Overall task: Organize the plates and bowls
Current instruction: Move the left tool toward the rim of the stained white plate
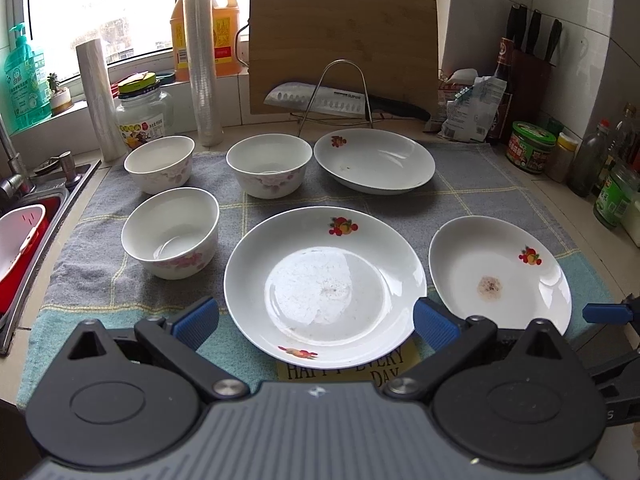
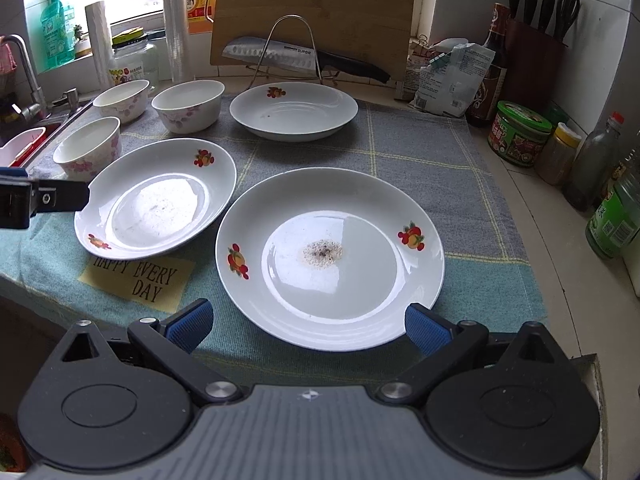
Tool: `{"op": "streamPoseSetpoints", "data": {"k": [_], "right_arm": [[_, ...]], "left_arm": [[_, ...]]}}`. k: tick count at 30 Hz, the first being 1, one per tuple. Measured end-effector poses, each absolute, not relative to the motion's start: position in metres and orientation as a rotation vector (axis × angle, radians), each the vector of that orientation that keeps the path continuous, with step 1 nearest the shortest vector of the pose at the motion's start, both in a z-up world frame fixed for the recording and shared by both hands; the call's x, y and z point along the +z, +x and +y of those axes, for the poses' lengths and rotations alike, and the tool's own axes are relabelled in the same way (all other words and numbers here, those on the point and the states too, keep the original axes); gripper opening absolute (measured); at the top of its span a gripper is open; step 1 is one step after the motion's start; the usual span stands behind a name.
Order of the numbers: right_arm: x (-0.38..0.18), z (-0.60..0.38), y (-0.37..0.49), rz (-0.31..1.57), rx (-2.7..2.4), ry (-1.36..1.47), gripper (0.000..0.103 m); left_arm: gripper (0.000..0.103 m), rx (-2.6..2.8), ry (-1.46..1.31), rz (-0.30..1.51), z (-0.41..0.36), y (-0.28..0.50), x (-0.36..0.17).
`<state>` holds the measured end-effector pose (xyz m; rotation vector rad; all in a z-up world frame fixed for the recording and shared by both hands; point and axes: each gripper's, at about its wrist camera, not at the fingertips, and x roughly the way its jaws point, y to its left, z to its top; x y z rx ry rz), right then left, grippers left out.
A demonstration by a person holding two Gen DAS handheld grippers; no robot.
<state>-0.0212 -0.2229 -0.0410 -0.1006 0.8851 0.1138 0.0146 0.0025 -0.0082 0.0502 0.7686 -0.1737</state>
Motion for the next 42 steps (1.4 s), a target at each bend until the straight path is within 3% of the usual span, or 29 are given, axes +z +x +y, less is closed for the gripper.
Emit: {"op": "streamPoseSetpoints", "data": {"k": [23,42], "right_arm": [[-0.092,-0.235,0.006,0.899,0.09,-0.071,0.103],[-0.093,-0.238,0.005,0.877,0.105,-0.075,0.103]], "left_arm": [[0.102,-0.312,0.102,0.815,0.001,0.064,-0.025],[0.102,-0.699,0.205,0.821,-0.072,0.113,-0.018]]}}
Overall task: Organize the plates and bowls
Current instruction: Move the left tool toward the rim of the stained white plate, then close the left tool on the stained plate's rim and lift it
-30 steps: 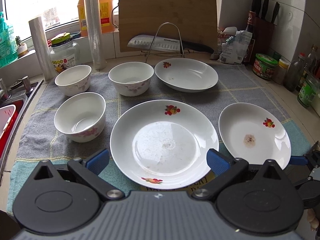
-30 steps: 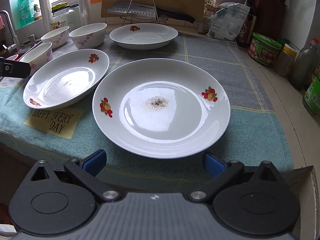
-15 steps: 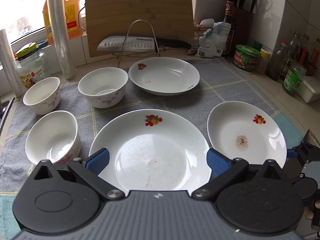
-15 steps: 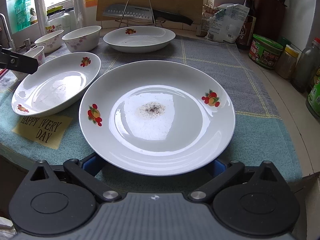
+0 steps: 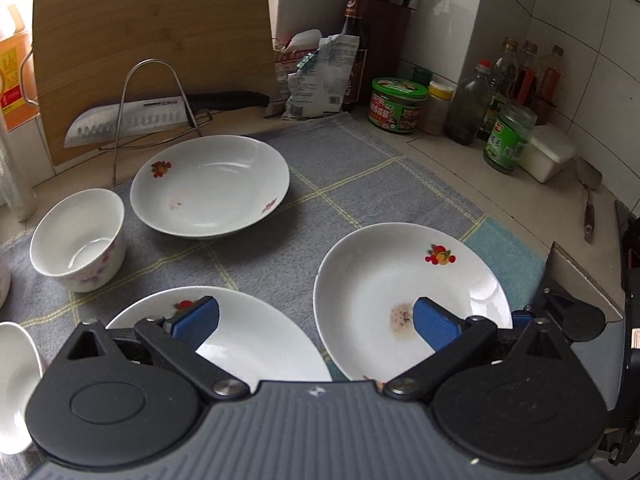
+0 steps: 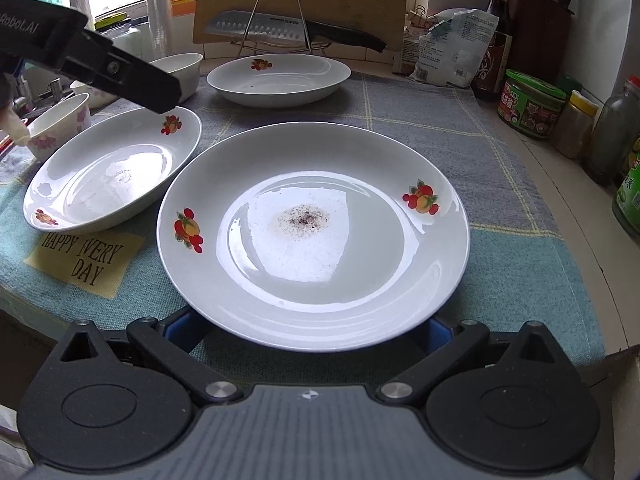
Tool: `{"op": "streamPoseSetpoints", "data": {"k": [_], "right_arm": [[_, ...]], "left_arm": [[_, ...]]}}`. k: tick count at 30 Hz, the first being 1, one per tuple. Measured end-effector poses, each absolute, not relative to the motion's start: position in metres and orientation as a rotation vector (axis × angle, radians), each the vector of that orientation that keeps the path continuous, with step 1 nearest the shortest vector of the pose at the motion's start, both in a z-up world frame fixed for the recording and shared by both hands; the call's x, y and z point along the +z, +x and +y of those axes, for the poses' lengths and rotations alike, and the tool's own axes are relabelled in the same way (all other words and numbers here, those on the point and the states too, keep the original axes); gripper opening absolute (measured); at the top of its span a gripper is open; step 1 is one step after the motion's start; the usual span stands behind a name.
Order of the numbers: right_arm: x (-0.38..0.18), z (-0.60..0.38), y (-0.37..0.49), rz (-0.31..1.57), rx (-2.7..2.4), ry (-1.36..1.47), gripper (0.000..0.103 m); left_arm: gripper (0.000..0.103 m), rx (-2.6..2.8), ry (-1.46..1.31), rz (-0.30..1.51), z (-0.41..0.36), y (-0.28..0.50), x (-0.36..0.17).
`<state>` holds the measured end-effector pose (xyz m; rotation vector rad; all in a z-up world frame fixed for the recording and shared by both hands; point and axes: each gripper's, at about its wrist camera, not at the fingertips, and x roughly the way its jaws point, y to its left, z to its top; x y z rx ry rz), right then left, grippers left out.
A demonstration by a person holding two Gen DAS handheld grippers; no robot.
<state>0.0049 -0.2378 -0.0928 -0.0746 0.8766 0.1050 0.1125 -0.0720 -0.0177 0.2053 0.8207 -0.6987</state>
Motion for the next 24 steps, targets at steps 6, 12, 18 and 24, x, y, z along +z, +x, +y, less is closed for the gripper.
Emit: {"op": "streamPoseSetpoints", "data": {"k": [6,12,18,24], "right_arm": [[-0.095,-0.242,0.002,0.852,0.146,-0.096,0.103],[-0.094,-0.248,0.004,0.85,0.153,-0.094,0.103],[-0.096,-0.249,0.001,0.819,0.166,-0.096,0.103],[-0.097,-0.249,-0.003,0.794,0.167,-0.092,0.103]], "left_arm": [[0.102,-0.747,0.293,0.829,-0.102,0.118,-0.016],[0.102,-0.858,0.327,0.889,-0.123,0.133,-0.026],[0.101,-0.9,0.367,0.952,-0.139,0.149,-0.038],[0.088,-0.901,0.354,1.033,-0.147,0.167,-0.052]]}}
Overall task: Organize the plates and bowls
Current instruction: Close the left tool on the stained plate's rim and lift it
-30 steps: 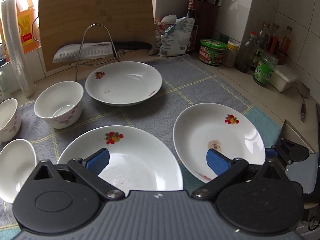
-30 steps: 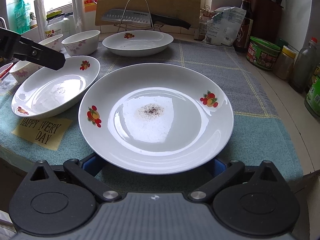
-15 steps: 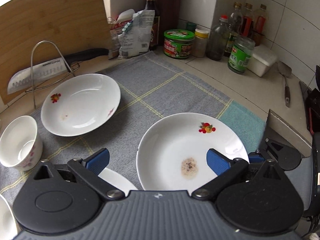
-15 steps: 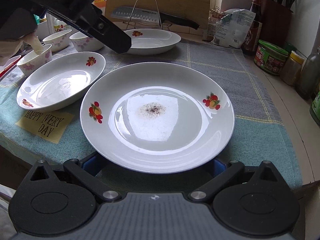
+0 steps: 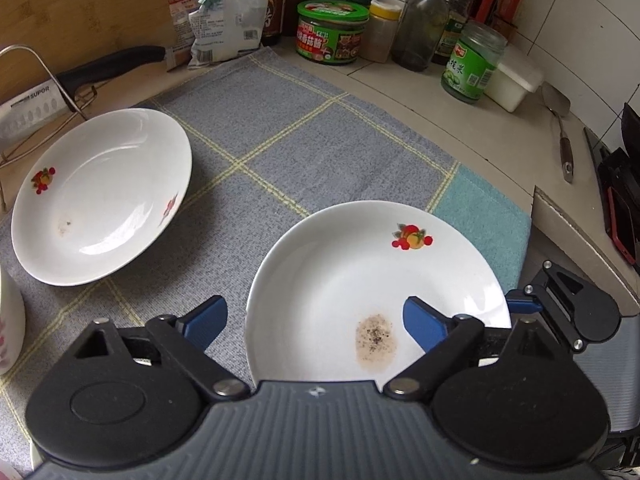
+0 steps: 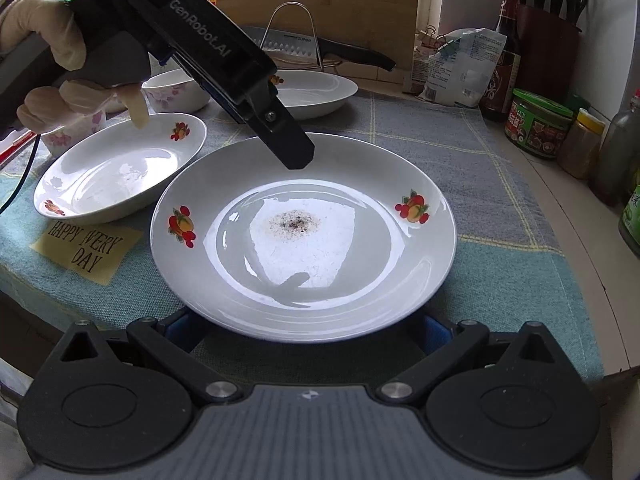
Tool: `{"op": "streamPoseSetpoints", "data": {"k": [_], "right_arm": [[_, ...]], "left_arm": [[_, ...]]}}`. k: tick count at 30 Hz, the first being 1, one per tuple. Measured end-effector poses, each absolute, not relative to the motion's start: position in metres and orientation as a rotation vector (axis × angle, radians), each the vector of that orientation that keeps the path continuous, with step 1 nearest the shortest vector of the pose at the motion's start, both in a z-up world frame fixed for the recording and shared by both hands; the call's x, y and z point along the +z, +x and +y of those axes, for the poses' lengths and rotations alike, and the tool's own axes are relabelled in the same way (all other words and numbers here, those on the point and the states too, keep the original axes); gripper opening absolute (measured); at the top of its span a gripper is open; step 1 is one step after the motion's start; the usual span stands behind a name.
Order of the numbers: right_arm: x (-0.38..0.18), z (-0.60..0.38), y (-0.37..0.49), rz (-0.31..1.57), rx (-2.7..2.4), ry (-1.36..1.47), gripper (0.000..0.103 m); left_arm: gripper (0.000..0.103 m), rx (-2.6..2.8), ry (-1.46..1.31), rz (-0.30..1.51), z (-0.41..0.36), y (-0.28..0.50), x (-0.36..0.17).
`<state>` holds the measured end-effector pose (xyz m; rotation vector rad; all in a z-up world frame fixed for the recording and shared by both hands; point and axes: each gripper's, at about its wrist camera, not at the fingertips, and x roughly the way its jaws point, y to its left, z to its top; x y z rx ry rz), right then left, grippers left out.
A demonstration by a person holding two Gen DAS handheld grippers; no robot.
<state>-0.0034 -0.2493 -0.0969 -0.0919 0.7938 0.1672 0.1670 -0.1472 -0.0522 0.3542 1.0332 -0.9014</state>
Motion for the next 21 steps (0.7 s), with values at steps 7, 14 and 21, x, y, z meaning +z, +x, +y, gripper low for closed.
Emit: {"op": "streamPoseSetpoints", "data": {"k": [7,14,21], "right_arm": [[-0.098,-0.251,-0.007,0.769,0.188,-0.097,0.103],[-0.098,-0.256,-0.006,0.758,0.223,-0.108,0.103],[-0.097,-0.261,-0.002,0.767,0.266,-0.126,0.103]], "left_arm": [[0.082,-0.927,0.368,1.086,-0.159,0.176,-0.06],[0.081,-0.944,0.405,1.12,-0.167,0.181,-0.062],[0.078,-0.962,0.461,1.161,-0.175,0.186,-0.064]]}}
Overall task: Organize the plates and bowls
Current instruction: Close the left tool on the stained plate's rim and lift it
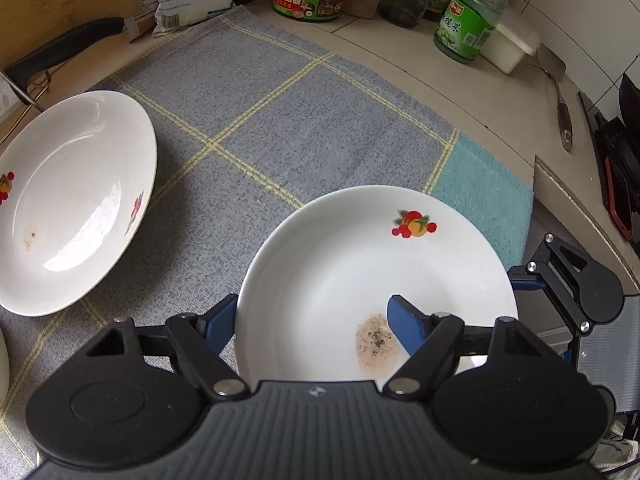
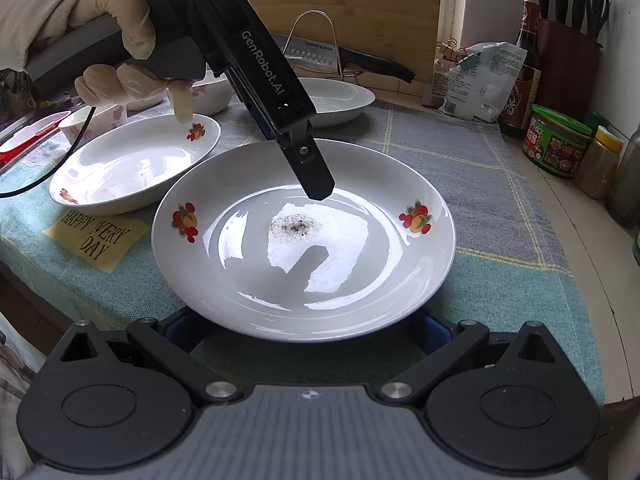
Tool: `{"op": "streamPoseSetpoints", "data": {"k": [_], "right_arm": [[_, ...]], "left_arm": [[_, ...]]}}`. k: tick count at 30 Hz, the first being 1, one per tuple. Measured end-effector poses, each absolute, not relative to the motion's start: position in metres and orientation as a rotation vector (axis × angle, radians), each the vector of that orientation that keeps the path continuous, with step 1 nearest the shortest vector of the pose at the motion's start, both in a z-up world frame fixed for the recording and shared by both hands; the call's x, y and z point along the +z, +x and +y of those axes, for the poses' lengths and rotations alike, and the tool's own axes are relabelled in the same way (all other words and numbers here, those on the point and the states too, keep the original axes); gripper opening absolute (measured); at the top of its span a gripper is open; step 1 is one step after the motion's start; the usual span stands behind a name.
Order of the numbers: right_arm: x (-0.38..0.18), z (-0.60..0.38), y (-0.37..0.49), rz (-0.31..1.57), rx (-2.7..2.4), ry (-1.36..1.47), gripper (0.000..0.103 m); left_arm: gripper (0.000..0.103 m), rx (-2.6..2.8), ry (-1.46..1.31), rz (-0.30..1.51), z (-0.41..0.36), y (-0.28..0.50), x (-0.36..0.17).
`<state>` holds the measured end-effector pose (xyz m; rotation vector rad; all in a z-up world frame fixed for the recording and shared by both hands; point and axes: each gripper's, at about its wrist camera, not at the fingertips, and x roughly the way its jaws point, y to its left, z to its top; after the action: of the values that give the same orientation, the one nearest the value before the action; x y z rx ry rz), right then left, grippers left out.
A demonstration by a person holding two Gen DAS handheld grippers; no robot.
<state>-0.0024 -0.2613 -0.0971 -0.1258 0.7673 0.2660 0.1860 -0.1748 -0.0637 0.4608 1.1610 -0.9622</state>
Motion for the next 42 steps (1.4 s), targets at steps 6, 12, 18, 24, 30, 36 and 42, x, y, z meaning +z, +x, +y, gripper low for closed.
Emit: {"op": "streamPoseSetpoints", "data": {"k": [6,12,18,24,30,36,42], "right_arm": [[-0.098,-0.264,0.0,0.759,0.306,-0.139,0.103],[-0.098,-0.267,0.001,0.75,0.336,-0.146,0.103],[-0.098,-0.267,0.001,0.752,0.347,-0.147,0.103],[-0.098,-0.27,-0.001,0.753,0.341,-0.144,0.103],[-0.097,-0.267,0.003,0.765,0.34,-0.151,0.103],[-0.096,-0.265,0.005,0.777,0.335,-0.16,0.103],[-0.095,-0.263,0.006,0.791,0.322,-0.165,0.103]], "left_arm": [[0.078,-0.971,0.482,1.182,-0.177,0.188,-0.064],[0.078,-0.965,0.486,1.197,-0.18,0.189,-0.067],[0.078,-0.966,0.489,1.212,-0.183,0.19,-0.072],[0.078,-0.968,0.488,1.219,-0.187,0.192,-0.076],[0.077,-0.967,0.481,1.216,-0.186,0.192,-0.076],[0.076,-0.985,0.49,1.2,-0.184,0.191,-0.075],[0.076,-0.988,0.49,1.195,-0.183,0.19,-0.074]]}}
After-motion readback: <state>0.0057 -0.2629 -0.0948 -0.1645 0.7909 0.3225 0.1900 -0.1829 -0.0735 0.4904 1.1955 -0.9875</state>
